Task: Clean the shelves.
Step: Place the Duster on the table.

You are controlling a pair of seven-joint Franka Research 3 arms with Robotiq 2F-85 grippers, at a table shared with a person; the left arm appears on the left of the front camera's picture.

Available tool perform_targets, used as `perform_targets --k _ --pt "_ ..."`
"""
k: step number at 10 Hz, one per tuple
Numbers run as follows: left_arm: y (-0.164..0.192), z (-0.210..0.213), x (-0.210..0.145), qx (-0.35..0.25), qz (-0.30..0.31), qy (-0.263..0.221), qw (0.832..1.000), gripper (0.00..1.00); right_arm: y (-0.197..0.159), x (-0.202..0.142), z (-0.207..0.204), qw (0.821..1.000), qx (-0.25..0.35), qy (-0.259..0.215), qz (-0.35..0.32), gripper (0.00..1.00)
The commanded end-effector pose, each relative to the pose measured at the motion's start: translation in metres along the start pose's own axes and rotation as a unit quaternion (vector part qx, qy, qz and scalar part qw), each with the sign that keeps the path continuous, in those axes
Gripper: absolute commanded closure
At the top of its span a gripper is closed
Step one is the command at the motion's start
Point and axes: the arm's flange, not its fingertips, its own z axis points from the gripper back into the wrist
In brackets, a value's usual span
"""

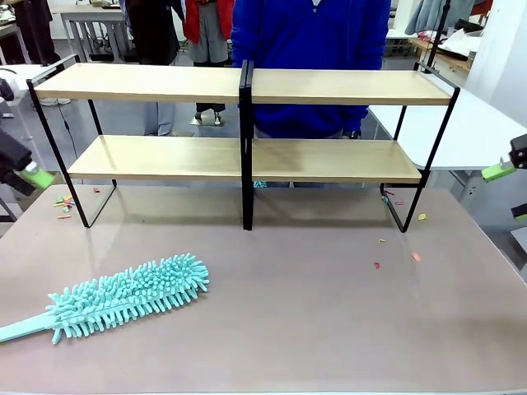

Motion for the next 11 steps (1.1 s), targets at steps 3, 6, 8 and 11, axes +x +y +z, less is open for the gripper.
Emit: perform_targets --k 3,6,8,11 --pt "0.023 0.005 -0.007 -0.322 0.143 -0.196 0.915 0.0 0.041 0.004 0.03 0.965 0.231 -0.009 -0.127 0.0" --pt "0.006 0.004 -0.006 -0.178 0.086 -0.112 0.974 0.0 0.031 0.003 0.025 0.982 0.167 -0.005 -0.084 0.0" --pt "0.006 0.004 -0.006 -0.178 0.086 -0.112 0.974 0.0 0.031 0.003 0.025 0.982 0.167 -0.005 -0.084 0.0" --pt "0.006 0.004 -0.006 -0.178 0.086 -0.112 0.974 0.0 0.031 0.003 0.025 0.982 0.167 -0.005 -0.084 0.0"
